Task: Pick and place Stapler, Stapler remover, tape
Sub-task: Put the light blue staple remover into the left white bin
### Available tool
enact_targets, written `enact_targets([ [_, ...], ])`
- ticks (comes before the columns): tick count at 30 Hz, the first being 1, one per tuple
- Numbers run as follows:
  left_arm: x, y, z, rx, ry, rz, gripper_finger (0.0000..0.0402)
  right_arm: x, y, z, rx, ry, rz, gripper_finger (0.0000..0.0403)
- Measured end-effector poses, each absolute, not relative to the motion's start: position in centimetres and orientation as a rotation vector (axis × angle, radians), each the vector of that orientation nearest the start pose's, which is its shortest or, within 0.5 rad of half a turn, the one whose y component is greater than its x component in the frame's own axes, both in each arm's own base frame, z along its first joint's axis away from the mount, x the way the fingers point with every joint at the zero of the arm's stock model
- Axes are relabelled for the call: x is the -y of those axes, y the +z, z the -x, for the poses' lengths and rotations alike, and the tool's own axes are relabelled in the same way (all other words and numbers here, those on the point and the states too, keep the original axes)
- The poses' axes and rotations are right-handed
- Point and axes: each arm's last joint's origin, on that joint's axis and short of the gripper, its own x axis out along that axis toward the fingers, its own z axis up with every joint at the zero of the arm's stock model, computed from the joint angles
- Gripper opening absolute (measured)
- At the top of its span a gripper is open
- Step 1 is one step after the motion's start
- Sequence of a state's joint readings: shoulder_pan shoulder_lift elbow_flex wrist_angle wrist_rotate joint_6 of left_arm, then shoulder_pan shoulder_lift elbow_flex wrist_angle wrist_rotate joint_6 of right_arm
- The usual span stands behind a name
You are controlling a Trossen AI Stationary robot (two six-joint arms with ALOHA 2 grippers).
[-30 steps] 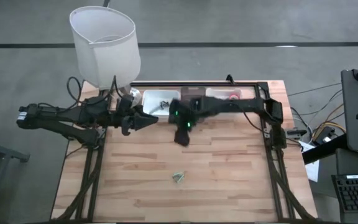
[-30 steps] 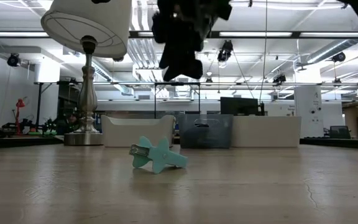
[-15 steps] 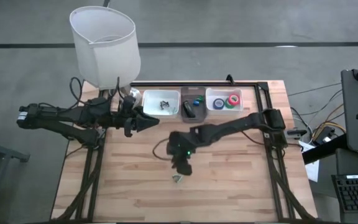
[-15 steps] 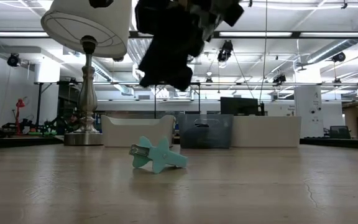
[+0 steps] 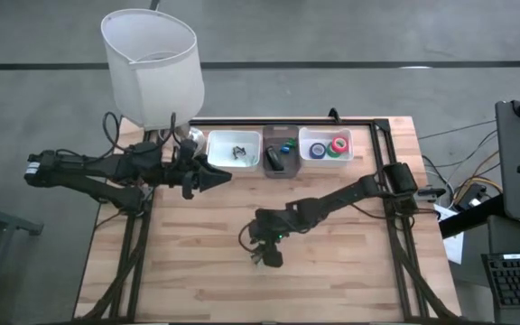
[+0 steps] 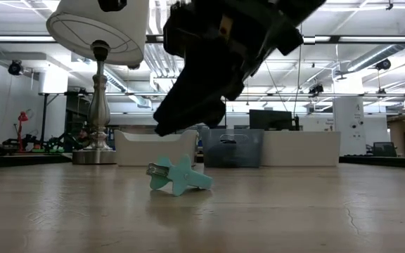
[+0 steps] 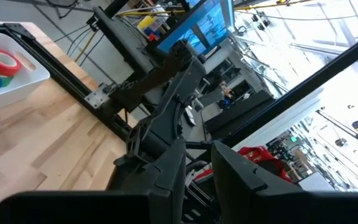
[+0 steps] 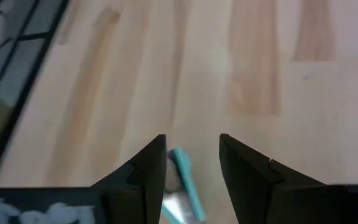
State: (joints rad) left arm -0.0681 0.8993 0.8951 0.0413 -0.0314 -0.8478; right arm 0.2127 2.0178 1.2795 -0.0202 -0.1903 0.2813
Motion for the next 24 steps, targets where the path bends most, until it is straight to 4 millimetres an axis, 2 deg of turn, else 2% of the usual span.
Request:
enact_targets([
  [11, 1.2, 37.0, -19.7, -0.004, -0.026, 0.862, 0.0081, -9.7, 14.2, -40.6, -0.823, 0.244, -0.243, 0.0139],
  [24, 1.2, 36.9, -19.7, -0.011, -0.024, 0.865, 0.0081, -10.9, 11.8, -41.6, -0.824, 0.255, -0.266, 0.0154],
])
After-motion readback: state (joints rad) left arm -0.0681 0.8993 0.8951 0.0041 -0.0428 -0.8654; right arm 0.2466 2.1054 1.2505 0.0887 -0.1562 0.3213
